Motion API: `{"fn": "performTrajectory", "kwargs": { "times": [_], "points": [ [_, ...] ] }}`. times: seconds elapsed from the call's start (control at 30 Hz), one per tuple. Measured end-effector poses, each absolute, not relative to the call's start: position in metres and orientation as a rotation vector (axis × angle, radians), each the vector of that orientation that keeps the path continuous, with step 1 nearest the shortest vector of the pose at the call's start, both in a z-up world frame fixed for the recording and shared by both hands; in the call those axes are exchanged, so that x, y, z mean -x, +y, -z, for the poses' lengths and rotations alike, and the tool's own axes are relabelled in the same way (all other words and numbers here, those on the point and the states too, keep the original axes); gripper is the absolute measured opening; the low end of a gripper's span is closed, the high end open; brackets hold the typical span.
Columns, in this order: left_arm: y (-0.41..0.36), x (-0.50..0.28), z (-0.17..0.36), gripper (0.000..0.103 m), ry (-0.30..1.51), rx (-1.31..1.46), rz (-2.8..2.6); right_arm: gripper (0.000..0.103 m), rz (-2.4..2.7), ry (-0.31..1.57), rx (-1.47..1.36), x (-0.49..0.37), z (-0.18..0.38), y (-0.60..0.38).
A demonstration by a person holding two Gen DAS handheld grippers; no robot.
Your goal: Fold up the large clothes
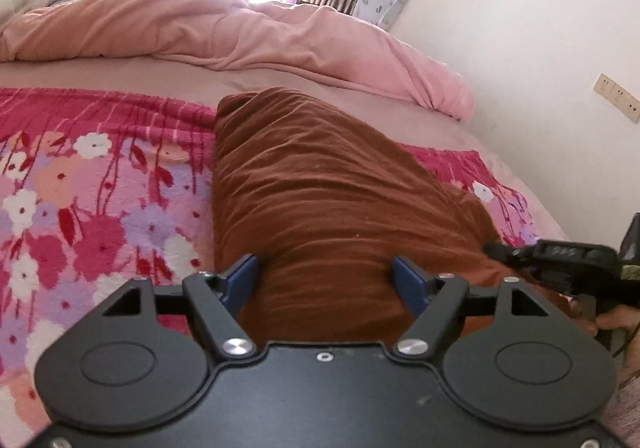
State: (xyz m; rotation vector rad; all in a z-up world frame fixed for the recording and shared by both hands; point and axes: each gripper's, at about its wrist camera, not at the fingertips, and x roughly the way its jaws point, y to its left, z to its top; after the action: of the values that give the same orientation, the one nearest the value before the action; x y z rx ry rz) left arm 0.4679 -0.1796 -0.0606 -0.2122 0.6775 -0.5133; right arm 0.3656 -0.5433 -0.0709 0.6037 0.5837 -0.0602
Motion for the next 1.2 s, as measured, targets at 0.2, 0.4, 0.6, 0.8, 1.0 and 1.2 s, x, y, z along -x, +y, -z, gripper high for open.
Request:
{"fn": "performTrajectory", "kwargs": {
  "times": [0.2, 0.4, 0.6, 0.8, 1.0, 1.2],
  "points": [
    [-0.136, -0.424, 0.057, 0.074, 0.647, 0.258, 0.561, 0.062, 0.147, 0.426, -0.609, -0.292, 0.034, -0.537],
    [-0.101, -0.352, 0.086, 0.074, 0.678, 0.223, 0.585, 0.072, 0.154, 0.364, -0.81, -0.178, 0.06, -0.53],
    [-0.111, -0.329, 0.107, 0.066, 0.705, 0.194, 0.587, 0.072, 0.115, 0.359, -0.929, -0.156, 0.091, -0.519],
    [-0.127, -0.341, 0.12, 0.027, 0.699, 0.139, 0.528, 0.072, 0.167, 0.381, -0.946, -0.183, 0.097, -0.505],
    [-0.108, -0.338, 0.109, 0.019, 0.66, 0.275, 0.496, 0.02, 0.164, 0.327, -0.938, -0.188, 0.09, -0.498],
    [-0.103, -0.351, 0.125, 0.02, 0.709, 0.335, 0.472, 0.018, 0.15, 0.306, -0.868, -0.197, 0.084, -0.499]
  ]
}}
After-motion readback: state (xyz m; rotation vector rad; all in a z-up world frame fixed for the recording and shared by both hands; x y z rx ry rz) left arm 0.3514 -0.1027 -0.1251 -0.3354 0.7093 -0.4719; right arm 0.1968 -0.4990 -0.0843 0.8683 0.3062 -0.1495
